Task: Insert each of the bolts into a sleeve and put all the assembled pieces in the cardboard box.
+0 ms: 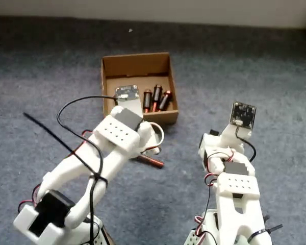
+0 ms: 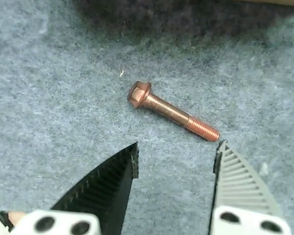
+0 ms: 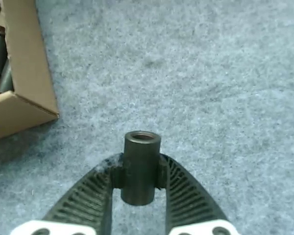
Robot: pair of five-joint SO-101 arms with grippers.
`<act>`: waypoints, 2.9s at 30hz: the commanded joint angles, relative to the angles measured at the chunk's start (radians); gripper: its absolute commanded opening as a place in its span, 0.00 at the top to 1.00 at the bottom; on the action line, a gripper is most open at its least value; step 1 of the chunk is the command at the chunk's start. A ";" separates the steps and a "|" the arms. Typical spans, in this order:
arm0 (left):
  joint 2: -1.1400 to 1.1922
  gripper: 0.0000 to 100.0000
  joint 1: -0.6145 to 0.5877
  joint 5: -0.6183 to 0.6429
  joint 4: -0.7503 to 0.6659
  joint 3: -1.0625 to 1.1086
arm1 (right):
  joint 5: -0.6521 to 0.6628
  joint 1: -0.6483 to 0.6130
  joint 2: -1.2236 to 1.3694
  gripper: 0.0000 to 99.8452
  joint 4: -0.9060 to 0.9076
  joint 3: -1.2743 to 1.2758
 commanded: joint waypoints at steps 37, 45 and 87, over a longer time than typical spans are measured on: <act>0.346 0.91 -0.120 0.011 -0.127 -0.127 | -0.005 0.007 -0.027 1.00 -0.024 -0.004; 0.346 0.98 -0.122 0.006 -0.126 -0.128 | -0.005 0.007 -0.028 1.00 -0.028 0.013; 0.344 0.99 -0.262 0.003 -0.155 -0.140 | -0.005 0.007 -0.035 1.00 -0.028 0.016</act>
